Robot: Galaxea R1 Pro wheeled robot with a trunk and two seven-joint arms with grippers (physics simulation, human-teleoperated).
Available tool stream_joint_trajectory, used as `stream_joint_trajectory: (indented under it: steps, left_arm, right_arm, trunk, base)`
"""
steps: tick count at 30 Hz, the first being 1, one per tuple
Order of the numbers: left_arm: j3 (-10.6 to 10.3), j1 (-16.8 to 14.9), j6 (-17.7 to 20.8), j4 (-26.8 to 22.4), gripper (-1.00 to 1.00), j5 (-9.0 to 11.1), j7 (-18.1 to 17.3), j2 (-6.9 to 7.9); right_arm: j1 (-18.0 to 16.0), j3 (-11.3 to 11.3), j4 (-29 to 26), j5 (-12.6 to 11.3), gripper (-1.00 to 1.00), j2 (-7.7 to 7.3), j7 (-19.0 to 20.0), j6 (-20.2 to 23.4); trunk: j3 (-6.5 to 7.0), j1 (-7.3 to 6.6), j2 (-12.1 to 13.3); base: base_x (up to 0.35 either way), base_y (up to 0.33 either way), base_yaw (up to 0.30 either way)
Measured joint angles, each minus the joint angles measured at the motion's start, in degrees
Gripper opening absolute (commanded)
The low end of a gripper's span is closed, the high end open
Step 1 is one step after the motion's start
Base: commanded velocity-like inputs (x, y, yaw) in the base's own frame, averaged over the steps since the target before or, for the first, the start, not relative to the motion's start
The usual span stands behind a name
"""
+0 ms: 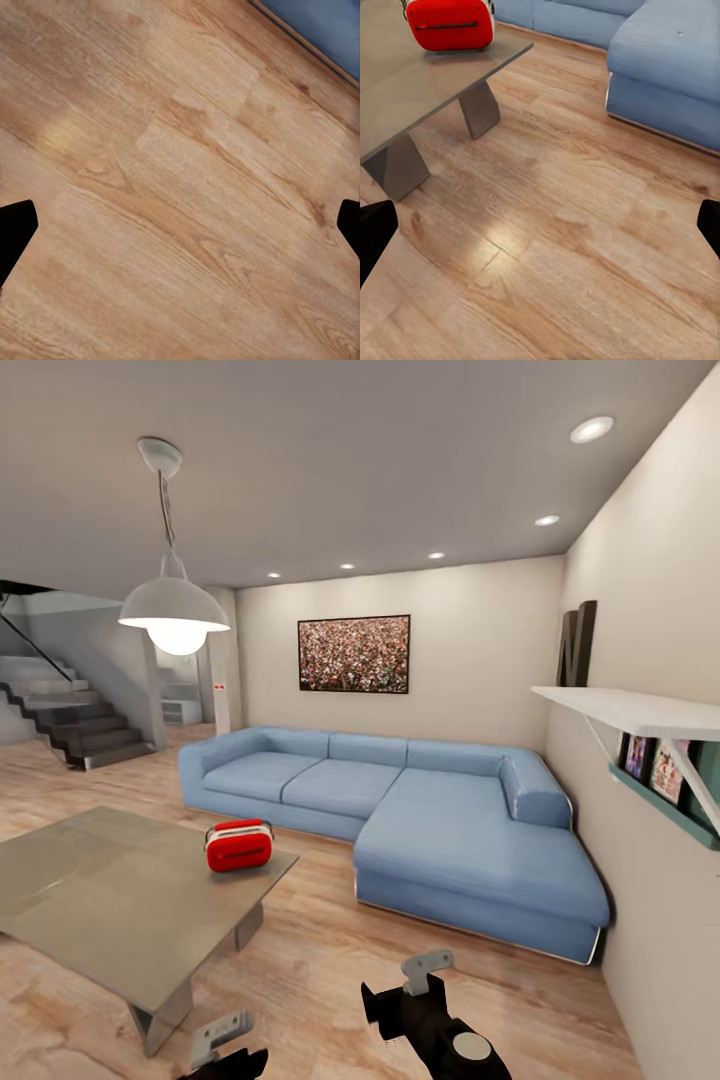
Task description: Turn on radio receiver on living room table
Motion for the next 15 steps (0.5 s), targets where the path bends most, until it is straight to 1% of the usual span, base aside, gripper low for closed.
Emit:
stream_joint_trajectory:
  steps: [15]
  left_arm:
    - [0.0,0.0,-0.1,0.0,1.0,0.0,0.1,-0.02]
  right_arm:
    - [0.0,0.0,0.0,-0.1,1.0,0.0,0.0,0.0]
  trunk:
    - [0.0,0.0,0.0]
  base:
    - [0.293,0.12,0.0]
